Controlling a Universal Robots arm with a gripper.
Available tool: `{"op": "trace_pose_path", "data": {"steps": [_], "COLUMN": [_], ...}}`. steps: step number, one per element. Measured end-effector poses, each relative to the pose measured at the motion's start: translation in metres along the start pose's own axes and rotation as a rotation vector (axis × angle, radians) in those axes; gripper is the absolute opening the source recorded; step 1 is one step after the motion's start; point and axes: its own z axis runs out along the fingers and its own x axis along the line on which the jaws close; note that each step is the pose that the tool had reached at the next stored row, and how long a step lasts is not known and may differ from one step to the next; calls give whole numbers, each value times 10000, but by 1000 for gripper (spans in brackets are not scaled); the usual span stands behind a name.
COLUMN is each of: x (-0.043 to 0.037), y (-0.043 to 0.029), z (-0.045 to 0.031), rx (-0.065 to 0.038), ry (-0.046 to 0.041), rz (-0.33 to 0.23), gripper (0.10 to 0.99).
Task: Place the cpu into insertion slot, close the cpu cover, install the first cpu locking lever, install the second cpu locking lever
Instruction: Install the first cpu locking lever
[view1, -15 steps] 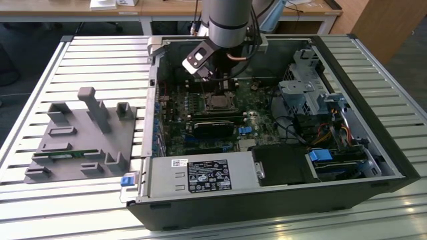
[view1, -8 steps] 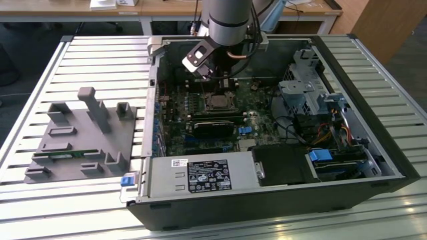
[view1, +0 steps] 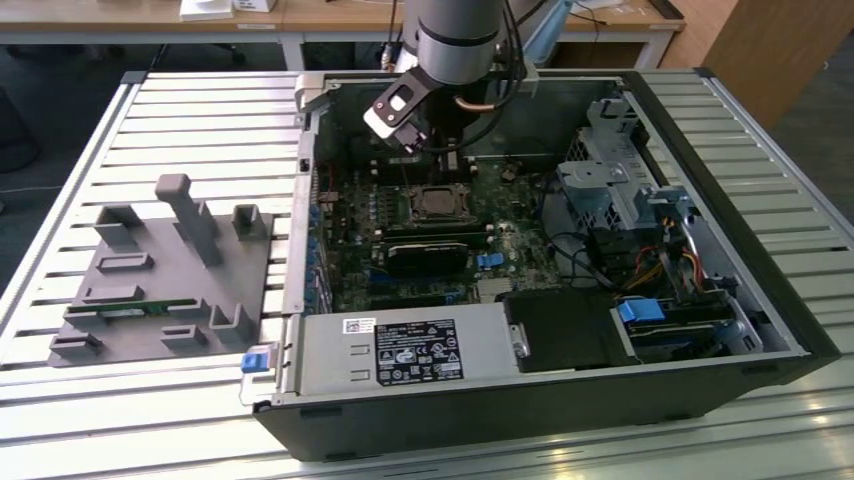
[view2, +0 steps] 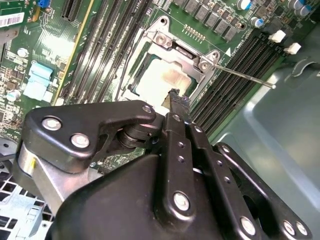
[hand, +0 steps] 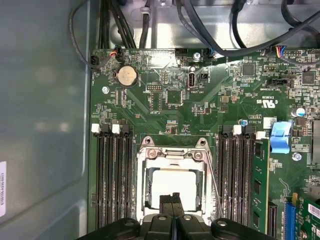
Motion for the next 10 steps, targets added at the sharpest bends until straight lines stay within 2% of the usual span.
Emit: {"op": "trace_pose_path", "data": {"steps": [10], "x": [10], "y": [0], "z": [-123], "rx": [0], "ry": [0], "rz": [0], "gripper": [106]}}
